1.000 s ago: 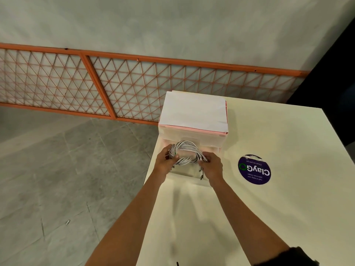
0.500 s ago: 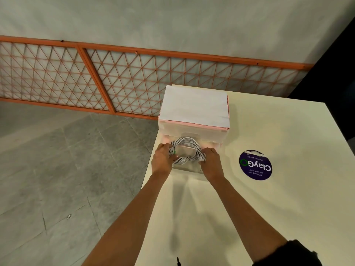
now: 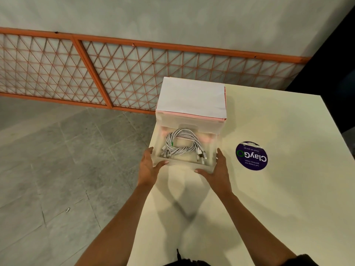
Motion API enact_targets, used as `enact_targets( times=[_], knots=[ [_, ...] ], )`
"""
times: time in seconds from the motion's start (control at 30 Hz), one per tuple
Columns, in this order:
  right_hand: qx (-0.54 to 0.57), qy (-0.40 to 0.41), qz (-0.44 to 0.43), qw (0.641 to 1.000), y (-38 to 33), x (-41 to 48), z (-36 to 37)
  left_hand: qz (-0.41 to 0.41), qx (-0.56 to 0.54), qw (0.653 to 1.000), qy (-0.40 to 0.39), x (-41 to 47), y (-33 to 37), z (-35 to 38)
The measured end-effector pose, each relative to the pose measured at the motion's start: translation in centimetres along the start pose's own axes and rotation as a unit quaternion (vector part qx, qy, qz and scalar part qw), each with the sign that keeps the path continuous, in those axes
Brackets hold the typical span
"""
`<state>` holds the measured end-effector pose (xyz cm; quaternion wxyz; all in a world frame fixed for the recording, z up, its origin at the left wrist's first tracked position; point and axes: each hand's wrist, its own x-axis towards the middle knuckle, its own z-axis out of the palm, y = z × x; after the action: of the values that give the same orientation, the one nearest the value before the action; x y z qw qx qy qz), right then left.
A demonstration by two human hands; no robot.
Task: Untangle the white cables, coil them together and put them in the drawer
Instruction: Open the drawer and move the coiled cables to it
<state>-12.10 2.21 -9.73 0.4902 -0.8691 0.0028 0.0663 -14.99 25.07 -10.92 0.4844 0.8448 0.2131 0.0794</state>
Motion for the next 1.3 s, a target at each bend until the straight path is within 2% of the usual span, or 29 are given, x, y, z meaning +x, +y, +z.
enact_targets(
  times=[0.47, 0.67, 0.9, 1.07, 1.3],
  knots=[
    [0.060, 0.066, 0.020, 0.996, -0.6, 4.8, -0.4, -0.020, -0.026, 0.999, 0.024, 4.5, 1.6, 0.6],
    [0.019, 0.083, 0.011, 0.996, -0.7, 7.8, -0.2, -0.032, -0.038, 0.999, 0.020, 7.5, 2.7, 1.0],
    [0.017, 0.086, 0.008, 0.996, -0.8, 10.6, -0.5, -0.016, -0.025, 1.000, 0.008, 9.7, 3.2, 1.8],
    [0.012, 0.094, 0.017, 0.995, 0.0, 11.0, -0.6, -0.013, -0.055, 0.998, 0.012, 9.9, 3.1, 1.9],
    [0.035, 0.131, -0.004, 0.991, -0.6, 9.4, 0.0, 0.010, -0.015, 0.998, -0.052, 10.9, 2.6, 0.5]
  ],
)
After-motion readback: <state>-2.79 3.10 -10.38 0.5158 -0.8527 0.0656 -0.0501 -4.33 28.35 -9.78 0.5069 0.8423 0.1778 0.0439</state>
